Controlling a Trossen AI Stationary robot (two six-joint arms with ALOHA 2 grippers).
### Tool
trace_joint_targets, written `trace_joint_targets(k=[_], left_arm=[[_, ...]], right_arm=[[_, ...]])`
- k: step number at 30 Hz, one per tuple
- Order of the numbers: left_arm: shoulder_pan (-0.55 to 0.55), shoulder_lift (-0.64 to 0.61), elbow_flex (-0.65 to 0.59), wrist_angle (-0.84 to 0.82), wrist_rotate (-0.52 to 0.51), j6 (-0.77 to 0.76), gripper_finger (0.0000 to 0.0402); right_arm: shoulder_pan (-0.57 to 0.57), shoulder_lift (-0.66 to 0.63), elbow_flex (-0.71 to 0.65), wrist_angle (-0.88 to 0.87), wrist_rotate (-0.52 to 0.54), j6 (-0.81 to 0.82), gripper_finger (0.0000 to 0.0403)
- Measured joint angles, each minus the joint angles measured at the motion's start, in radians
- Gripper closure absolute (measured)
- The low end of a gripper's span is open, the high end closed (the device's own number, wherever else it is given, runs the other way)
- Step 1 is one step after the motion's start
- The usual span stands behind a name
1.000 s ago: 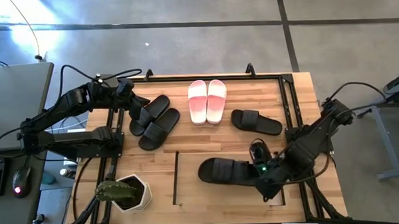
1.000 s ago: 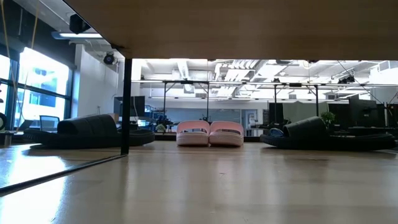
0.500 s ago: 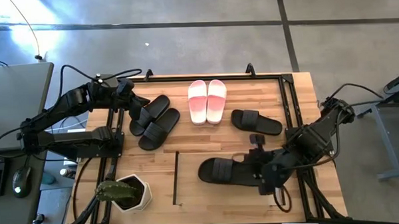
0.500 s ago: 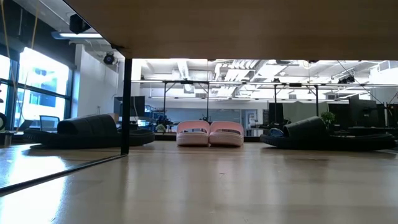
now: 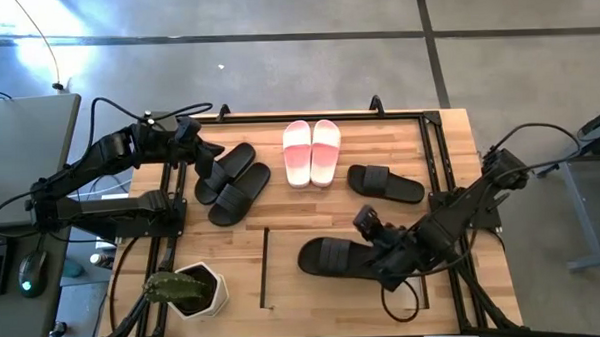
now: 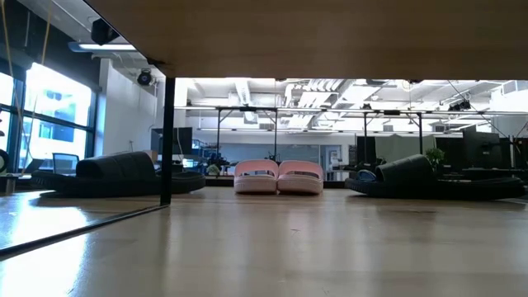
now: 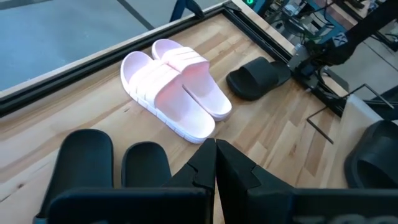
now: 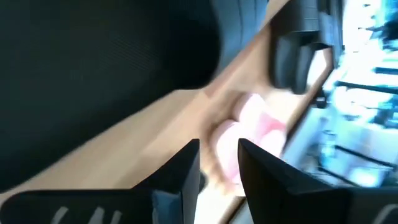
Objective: Pick and place slides into the shelf
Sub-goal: Put the black slipper on the shelf
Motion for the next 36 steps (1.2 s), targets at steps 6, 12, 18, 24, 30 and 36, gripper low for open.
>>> trace_joint_targets(k=[6,12,18,24,30,36], left_arm=[[0.0,0.0,0.0,0.0,0.0,0.0,0.0401],[0.0,0.0,0.0,0.0,0.0,0.0,0.0401],[0.0,0.005,0.0,0.0,0.0,0.0,0.0401],[0.0,0.02,0.0,-0.002,0.0,0.0,0.0401],[0.0,0.047,0.0,-0.001,0.0,0.0,0.0401],[0.0,0.083,0.0,0.0,0.0,0.0,0.0401]], right_arm=[[0.008,-0.001,-0.009,0.185,0.002,-0.044,0.0304],[0.033,-0.001,-0.005,0.242,-0.109,0.001,0.0304],[0.039,-0.001,-0.014,0.273,-0.106,-0.043,0.0304],[0.023,-0.001,-0.059,0.317,-0.107,-0.051,0.0304],[0.018,0.004,-0.066,0.376,-0.111,-0.076,0.0304],[-0.007,0.034,-0.066,0.399,-0.116,-0.072,0.0304]])
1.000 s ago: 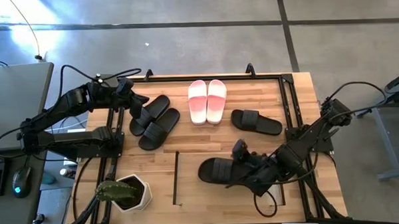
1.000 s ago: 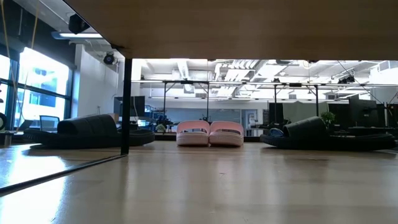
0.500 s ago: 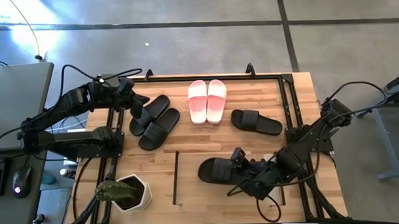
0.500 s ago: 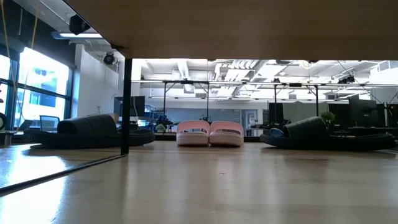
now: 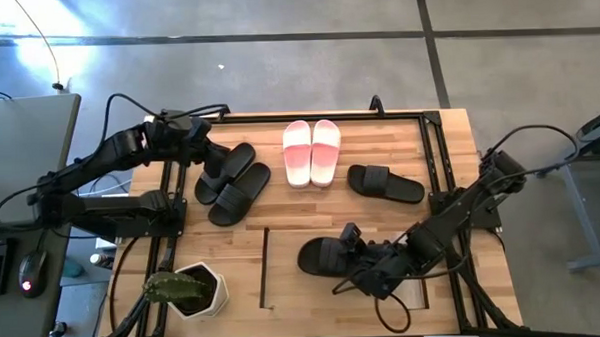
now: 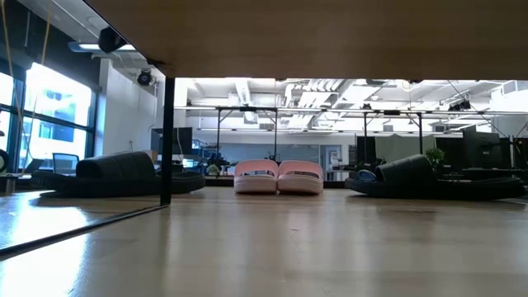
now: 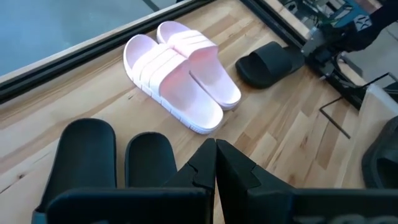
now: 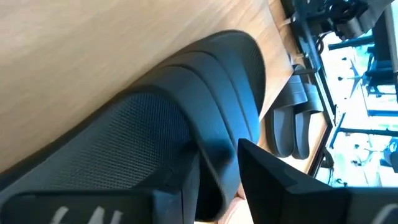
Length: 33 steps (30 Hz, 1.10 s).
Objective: Pick and place slides into the shelf
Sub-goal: Put the black slipper on the shelf
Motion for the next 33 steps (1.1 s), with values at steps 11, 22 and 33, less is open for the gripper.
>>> trace_joint_targets(k=[11,22,33], left_arm=[[0.0,0.009,0.0,-0.001,0.003,0.0,0.0401],[0.0,0.009,0.0,-0.001,0.02,0.0,0.0401],[0.0,0.009,0.0,-0.001,0.053,0.001,0.0401]], right_arm=[[-0.002,0.015,0.0,0.013,0.03,0.026,0.0394],[0.015,0.014,0.086,-0.052,0.352,0.183,0.0401],[-0.038,0.013,0.565,-0.611,0.398,1.071,0.0402]])
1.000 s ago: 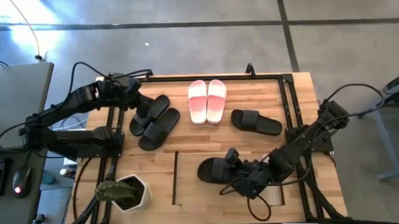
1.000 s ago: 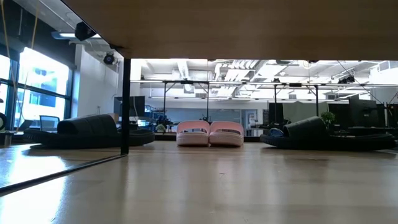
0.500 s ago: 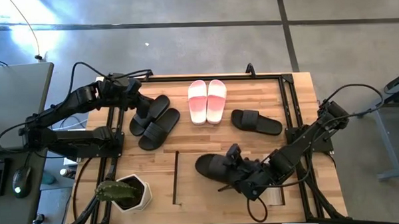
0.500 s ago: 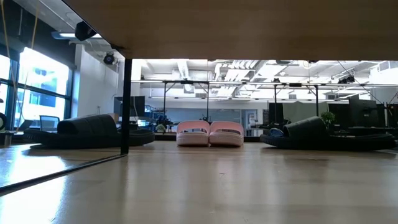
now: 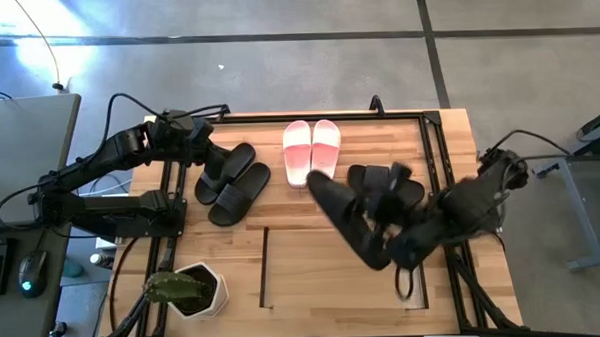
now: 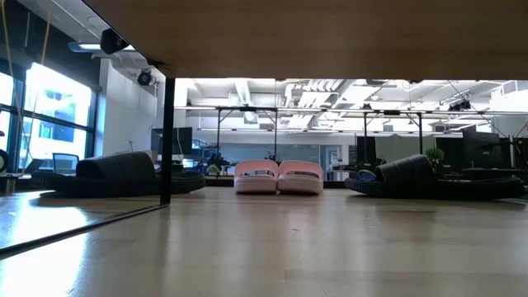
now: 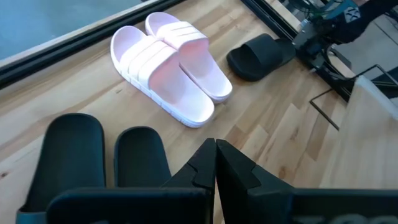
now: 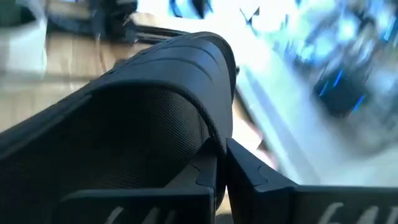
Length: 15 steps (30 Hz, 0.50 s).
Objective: Pick and place slides into the shelf
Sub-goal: Put the black slipper on the shelf
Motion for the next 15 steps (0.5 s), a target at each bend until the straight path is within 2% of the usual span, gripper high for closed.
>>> trace_joint_targets(k=[2,4,7,10,15], left_arm=[[0.0,0.0,0.0,0.0,0.002,0.016,0.0401],[0.0,0.0,0.0,0.0,0.004,0.035,0.0401],[0.0,0.0,0.0,0.0,0.011,0.061,0.0401],[0.0,0.0,0.0,0.001,0.012,0.075,0.0401],[0.0,0.0,0.0,0.001,0.012,0.077,0.0401]], right_arm=[[-0.018,-0.002,0.077,-0.108,-0.076,0.188,0.0402],[-0.035,-0.008,0.106,-0.106,-0.163,0.295,0.0402],[-0.033,-0.003,0.116,-0.105,-0.246,0.376,0.0402],[-0.019,0.012,0.07,-0.107,-0.311,0.438,0.0402],[0.005,0.065,-0.004,-0.107,-0.36,0.456,0.0403]])
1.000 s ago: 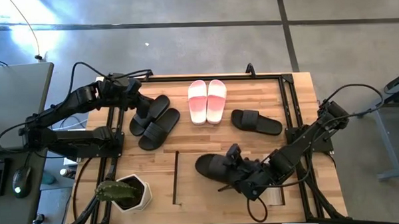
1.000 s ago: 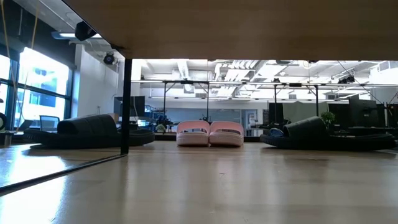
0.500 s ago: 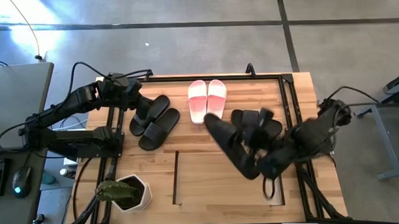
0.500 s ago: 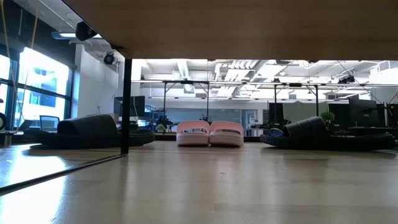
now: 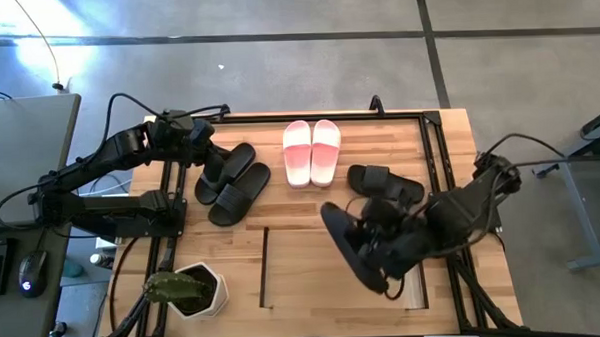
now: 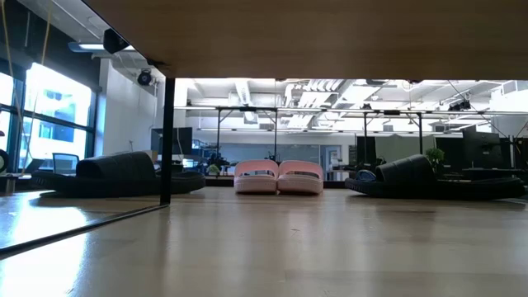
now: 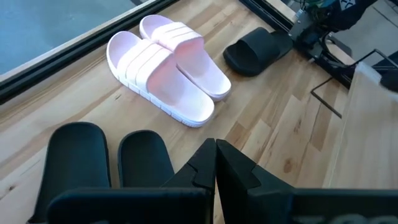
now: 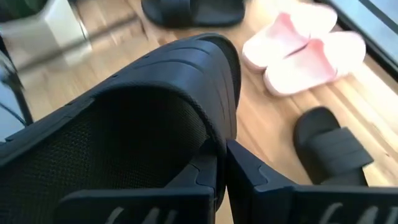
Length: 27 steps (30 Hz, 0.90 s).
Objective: Pick and place slides into the shelf
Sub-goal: Put the black slipper on the shelf
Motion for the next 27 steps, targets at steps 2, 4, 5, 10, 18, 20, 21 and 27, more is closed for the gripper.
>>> trace_joint_targets(k=[2,4,5,10,18,20,21,27], left_arm=[[0.0,0.0,0.0,0.0,0.0,0.0,0.0401],[0.0,0.0,0.0,0.001,0.0,0.001,0.0401],[0.0,0.0,0.0,0.0,0.0,0.001,0.0401],[0.0,0.0,0.0,0.0,0.0,0.01,0.0401],[0.0,0.0,0.0,0.0,0.0,0.02,0.0401],[0.0,0.0,0.0,0.0,0.0,0.02,0.0401],[0.0,0.0,0.0,0.0,0.0,0.02,0.0401],[0.0,0.0,0.0,0.0,0.0,0.02,0.0401]], right_arm=[[0.01,0.018,-0.015,-0.001,-0.01,0.007,0.0403],[0.02,0.044,-0.017,0.0,-0.014,0.019,0.0403],[0.025,0.055,-0.018,0.001,-0.012,0.018,0.0403],[0.047,0.096,-0.018,0.001,-0.005,0.01,0.0403],[0.046,0.11,-0.018,0.001,0.068,-0.11,0.0403],[0.027,0.11,-0.018,0.001,0.119,-0.159,0.0403],[0.011,0.11,-0.018,0.001,0.134,-0.188,0.0403],[-0.12,0.088,-0.019,0.001,0.178,-0.38,0.0403]])
